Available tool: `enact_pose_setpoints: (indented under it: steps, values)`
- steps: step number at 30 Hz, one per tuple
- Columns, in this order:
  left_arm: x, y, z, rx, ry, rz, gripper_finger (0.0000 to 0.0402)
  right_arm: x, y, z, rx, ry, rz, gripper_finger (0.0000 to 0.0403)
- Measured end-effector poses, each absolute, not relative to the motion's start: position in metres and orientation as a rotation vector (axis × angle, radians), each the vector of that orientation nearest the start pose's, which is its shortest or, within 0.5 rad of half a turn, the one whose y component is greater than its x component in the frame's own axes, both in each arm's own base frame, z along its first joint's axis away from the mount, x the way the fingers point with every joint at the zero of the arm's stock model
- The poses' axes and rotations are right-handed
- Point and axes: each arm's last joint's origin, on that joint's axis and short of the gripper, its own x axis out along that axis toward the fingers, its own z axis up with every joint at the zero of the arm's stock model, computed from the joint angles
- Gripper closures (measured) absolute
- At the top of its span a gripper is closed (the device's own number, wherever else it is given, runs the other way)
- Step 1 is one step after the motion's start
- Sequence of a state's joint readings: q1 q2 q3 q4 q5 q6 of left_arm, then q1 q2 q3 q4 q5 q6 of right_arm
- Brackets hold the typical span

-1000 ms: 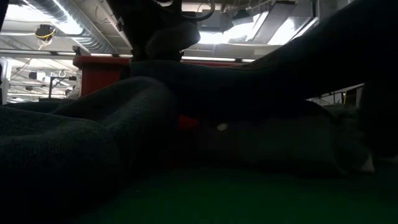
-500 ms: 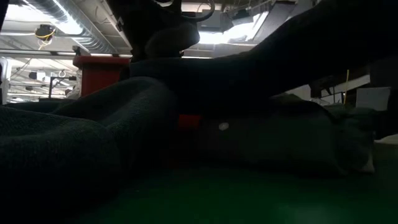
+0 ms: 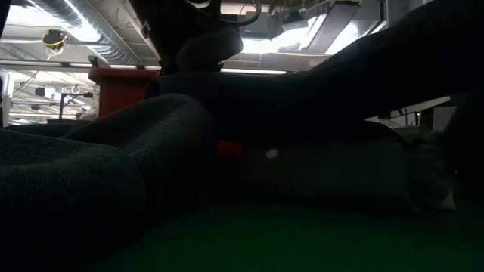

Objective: Fold laundry
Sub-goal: Fold the dark blue pants

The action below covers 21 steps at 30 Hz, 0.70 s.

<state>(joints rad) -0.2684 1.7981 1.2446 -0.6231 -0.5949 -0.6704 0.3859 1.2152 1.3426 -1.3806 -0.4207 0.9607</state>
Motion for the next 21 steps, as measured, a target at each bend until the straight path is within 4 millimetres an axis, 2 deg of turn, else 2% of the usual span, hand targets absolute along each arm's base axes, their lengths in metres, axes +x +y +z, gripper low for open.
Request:
enact_pose_setpoints:
  steps: [7,11,17,21]
  values:
    - [0.346,-0.078,0.198,-0.107,0.908,0.618,0.0398,0.17,0.08,0.35,0.7,1.516,-0.034,0.0377]
    - [0.346,-0.078,0.198,-0.107,0.908,0.618,0.0398,0.171,0.077,0.349,0.605,1.459,-0.077,0.0377]
    - [0.346,-0.078,0.198,-0.107,0.909,0.618,0.0398,0.172,0.07,0.348,0.419,1.343,-0.234,0.0377]
    - [0.346,-0.078,0.198,-0.108,0.909,0.617,0.0398,0.172,0.069,0.347,0.389,1.348,-0.211,0.0376]
